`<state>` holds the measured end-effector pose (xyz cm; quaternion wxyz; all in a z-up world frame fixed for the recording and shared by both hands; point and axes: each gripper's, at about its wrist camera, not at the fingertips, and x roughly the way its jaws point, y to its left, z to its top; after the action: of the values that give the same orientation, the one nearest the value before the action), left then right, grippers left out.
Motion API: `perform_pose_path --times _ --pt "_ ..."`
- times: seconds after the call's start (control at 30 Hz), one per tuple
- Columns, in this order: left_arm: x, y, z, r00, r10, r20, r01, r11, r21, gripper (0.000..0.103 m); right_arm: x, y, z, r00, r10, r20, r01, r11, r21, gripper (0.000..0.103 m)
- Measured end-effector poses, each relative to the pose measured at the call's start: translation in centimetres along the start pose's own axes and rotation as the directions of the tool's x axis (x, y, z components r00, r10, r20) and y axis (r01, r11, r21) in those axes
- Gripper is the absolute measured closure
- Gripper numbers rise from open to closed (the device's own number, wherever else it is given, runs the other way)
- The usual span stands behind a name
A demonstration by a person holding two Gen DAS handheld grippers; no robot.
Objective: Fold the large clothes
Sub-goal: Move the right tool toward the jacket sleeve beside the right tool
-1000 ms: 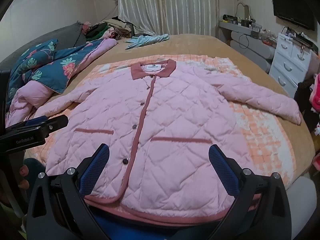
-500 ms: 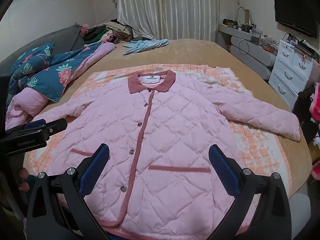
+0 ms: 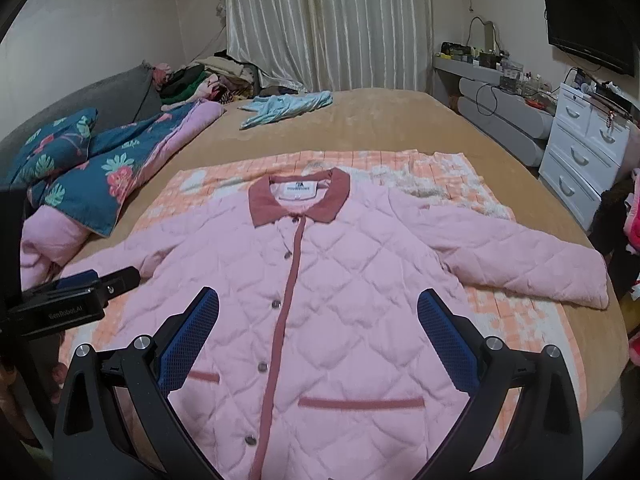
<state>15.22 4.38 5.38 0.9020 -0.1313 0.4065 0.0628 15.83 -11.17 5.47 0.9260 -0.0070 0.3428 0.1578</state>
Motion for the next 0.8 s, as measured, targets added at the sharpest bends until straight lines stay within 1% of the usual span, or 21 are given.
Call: perform_pose_path --times 0.07,0.2,0.3,0.5,0.6,0.7,0.8 --pt "0.3 -0.1 0.7 1.0 -0.013 0.001 0.013 1.0 -0.001 0.009 0.5 -0.2 0.9 1.0 0.0 0.007 0.0 1.0 0.005 0.004" --pt "1.1 -0.8 1.9 1.0 -0.002 0.001 0.002 1.0 0.017 0.009 1.4 -0.7 2.5 1.0 -0.003 0.016 0.002 1.0 0.024 0.004" --pt "1.8 -1.4 3.0 1.0 -0.009 -0.001 0.009 1.0 0.025 0.009 2.1 -1.2 3.5 1.0 -0.005 0.024 0.004 0.999 0.036 0.004" --pt "3.6 -3.1 5.1 1.0 -0.029 -0.003 0.029 0.998 0.057 0.009 3.4 -3.2 5.7 0.998 -0.023 0.054 0.018 0.996 0.087 0.004" --pt "4.5 -3.9 6.2 0.999 -0.041 -0.002 0.041 0.998 0.051 0.009 4.3 -4.8 7.0 0.997 -0.047 0.067 0.038 0.991 0.128 0.004" --pt "5.6 -4.6 7.2 0.999 -0.037 -0.004 0.037 0.997 0.061 0.009 5.0 -6.7 7.9 0.994 -0.074 0.077 0.059 0.982 0.177 0.004" --pt "6.9 -5.7 7.8 0.999 -0.044 -0.014 0.045 0.996 0.074 0.009 5.9 -8.8 8.4 0.989 -0.118 0.087 0.097 0.971 0.22 0.004"
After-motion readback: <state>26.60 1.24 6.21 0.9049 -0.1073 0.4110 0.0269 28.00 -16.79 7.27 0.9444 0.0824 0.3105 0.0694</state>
